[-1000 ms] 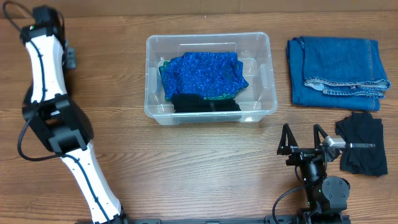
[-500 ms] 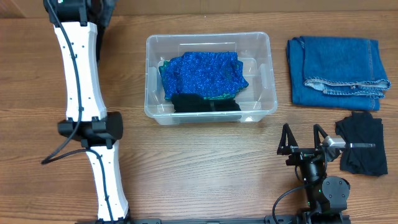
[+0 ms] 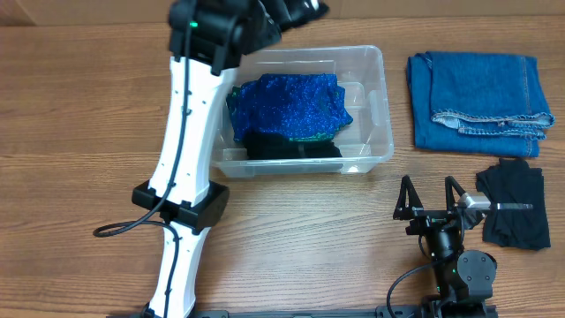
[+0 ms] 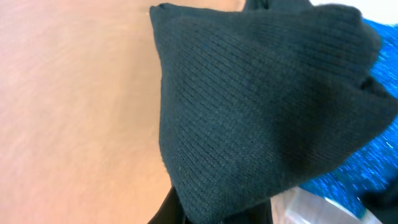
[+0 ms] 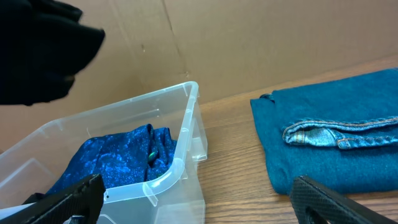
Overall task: Pack container
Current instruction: 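Carry the black garment into the bin and lay it on top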
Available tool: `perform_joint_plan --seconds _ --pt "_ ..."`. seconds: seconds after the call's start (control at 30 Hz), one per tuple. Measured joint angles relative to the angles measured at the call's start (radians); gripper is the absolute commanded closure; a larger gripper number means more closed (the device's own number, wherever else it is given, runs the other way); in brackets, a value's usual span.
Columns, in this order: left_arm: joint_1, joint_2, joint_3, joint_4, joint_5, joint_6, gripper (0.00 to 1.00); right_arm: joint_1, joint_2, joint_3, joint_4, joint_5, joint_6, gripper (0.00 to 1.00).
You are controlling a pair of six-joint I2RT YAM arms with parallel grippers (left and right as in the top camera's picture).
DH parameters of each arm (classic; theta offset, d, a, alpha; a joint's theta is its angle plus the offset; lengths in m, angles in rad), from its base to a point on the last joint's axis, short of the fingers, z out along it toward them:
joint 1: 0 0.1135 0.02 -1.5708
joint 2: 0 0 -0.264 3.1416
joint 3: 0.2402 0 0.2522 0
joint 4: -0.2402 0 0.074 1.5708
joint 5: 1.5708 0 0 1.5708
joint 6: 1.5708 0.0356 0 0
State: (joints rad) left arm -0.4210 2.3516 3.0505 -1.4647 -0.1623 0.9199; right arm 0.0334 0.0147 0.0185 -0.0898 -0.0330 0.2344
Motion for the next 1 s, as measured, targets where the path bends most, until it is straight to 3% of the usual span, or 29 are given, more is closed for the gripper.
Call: perform_joint_plan --seconds 0.33,0.63,0.67,0.7,0.77,0.87,1.0 --pt "-0.044 -0.001 -0.263 0.012 0.005 0.210 0.96 0.000 0.000 0.000 0.000 0.000 0.000 0.00" --pt "-0.044 -0.001 -0.339 0.095 0.002 0.282 0.96 0.000 0.000 0.000 0.000 0.000 0.000 0.00" --pt "-0.044 -0.001 -0.358 0.114 0.002 0.286 0.90 0.000 0.000 0.000 0.000 0.000 0.000 0.00" --pt "-0.044 -0.001 -0.373 0.127 0.002 0.288 0.72 0.000 0.000 0.000 0.000 0.000 0.000 0.00" --pt "-0.044 -0.001 -0.388 0.146 0.001 0.290 0.53 0.000 0.000 0.000 0.000 0.000 0.000 0.00" --pt "-0.044 -0.001 -0.394 0.155 -0.003 0.288 0.44 0.000 0.000 0.000 0.000 0.000 0.000 0.00" --pt "-0.045 -0.001 -0.395 0.097 0.004 0.272 0.45 0.000 0.000 0.000 0.000 0.000 -0.001 0.00"
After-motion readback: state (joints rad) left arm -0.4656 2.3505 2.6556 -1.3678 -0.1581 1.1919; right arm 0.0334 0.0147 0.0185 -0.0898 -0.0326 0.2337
